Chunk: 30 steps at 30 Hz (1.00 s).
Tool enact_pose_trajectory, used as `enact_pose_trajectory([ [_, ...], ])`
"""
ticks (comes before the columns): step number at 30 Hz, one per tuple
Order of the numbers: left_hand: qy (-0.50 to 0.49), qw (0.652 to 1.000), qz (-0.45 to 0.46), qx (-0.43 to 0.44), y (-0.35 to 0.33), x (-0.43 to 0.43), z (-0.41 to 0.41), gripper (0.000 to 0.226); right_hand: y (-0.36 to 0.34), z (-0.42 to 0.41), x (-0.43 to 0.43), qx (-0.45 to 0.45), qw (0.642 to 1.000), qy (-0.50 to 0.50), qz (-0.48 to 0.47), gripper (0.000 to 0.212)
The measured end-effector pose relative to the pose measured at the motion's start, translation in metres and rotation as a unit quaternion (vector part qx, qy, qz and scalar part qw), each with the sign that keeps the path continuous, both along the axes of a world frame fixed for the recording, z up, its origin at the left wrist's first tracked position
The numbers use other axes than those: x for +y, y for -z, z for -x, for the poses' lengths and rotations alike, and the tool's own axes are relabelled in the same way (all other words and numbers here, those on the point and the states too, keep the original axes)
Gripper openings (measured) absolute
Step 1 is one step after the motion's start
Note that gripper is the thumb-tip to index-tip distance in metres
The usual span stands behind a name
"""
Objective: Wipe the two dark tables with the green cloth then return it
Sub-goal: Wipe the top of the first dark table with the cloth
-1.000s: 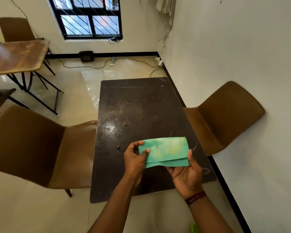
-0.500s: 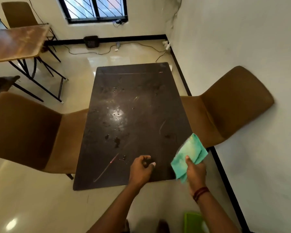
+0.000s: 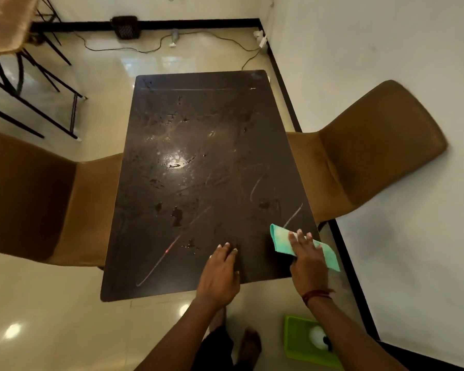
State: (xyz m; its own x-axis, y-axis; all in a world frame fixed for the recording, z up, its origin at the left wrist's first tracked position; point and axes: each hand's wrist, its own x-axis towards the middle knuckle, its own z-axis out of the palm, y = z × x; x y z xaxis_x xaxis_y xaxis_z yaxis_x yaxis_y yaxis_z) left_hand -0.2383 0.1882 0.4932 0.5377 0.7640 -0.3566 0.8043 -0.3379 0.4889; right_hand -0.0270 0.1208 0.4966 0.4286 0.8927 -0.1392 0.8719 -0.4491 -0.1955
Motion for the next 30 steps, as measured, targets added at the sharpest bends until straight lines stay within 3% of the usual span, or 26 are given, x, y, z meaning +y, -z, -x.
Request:
enact_pose_trajectory([
  [3, 0.022, 0.999, -0.013, 0.020, 0.009, 0.001, -0.001, 0.063, 0.012, 0.013, -0.003, -0.026, 0.997, -0.013, 0.074, 0.082],
  [9, 0.071, 0.995, -0.046, 0.046, 0.024, 0.014, -0.011, 0.062, 0.042, 0.025, -0.015, -0.008, 0.993, -0.021, 0.113, 0.088],
  [14, 0.114, 0.990, -0.041, 0.076, 0.020, 0.014, -0.023, 0.063, 0.042, -0.002, -0.030, 0.033, 0.990, -0.069, 0.118, 0.072],
  [19, 0.133, 0.985, -0.051, 0.097, 0.021, 0.018, -0.043, 0.066, 0.039, -0.012, 0.012, 0.018, 0.992, -0.001, 0.123, 0.073],
  [25, 0.112, 0.983, -0.056, 0.134, 0.020, 0.017, -0.052, 0.067, 0.049, -0.023, -0.034, 0.006, 0.977, -0.192, 0.097, 0.072],
  [30, 0.117, 0.981, -0.040, 0.149, 0.017, 0.023, -0.051, 0.067, 0.039, -0.053, -0.011, 0.044, 0.990, -0.066, 0.114, 0.072],
])
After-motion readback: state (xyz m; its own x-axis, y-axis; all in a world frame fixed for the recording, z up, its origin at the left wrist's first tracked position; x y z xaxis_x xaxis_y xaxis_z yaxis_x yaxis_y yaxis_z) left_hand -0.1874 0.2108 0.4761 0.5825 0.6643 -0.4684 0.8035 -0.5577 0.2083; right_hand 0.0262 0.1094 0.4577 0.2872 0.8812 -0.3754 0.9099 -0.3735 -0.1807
